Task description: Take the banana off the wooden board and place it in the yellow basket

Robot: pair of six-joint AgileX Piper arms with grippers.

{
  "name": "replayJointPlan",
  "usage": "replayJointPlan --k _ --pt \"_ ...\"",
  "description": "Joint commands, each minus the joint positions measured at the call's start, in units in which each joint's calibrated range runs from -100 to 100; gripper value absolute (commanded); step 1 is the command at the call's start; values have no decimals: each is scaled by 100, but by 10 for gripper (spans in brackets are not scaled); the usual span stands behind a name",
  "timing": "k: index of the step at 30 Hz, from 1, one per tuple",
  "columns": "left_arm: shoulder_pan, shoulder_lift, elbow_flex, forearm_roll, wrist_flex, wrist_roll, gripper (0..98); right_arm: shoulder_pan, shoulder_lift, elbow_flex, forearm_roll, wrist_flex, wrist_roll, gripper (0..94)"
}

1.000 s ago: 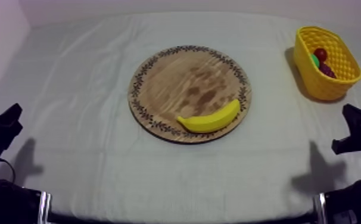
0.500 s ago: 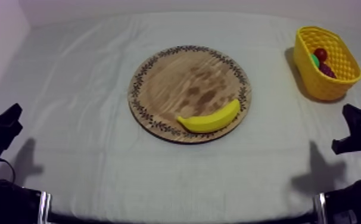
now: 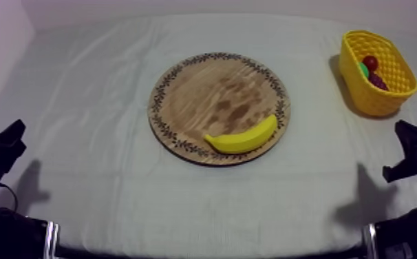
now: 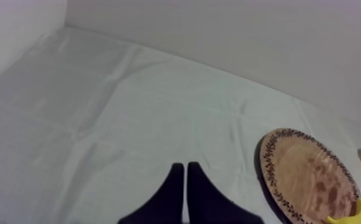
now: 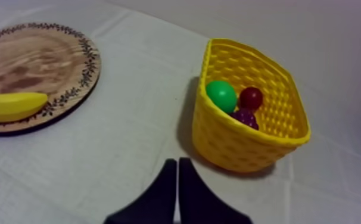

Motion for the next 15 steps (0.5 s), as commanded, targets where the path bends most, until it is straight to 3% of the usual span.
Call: replayJointPlan --k 1,12,15 --pt "1 0 0 2 0 2 1 5 -1 -3 -4 1 6 9" --pt "1 0 0 2 0 2 1 -151 316 -185 -29 -165 423 3" --pt "1 0 0 2 0 2 1 -155 702 -642 -159 -167 556 2"
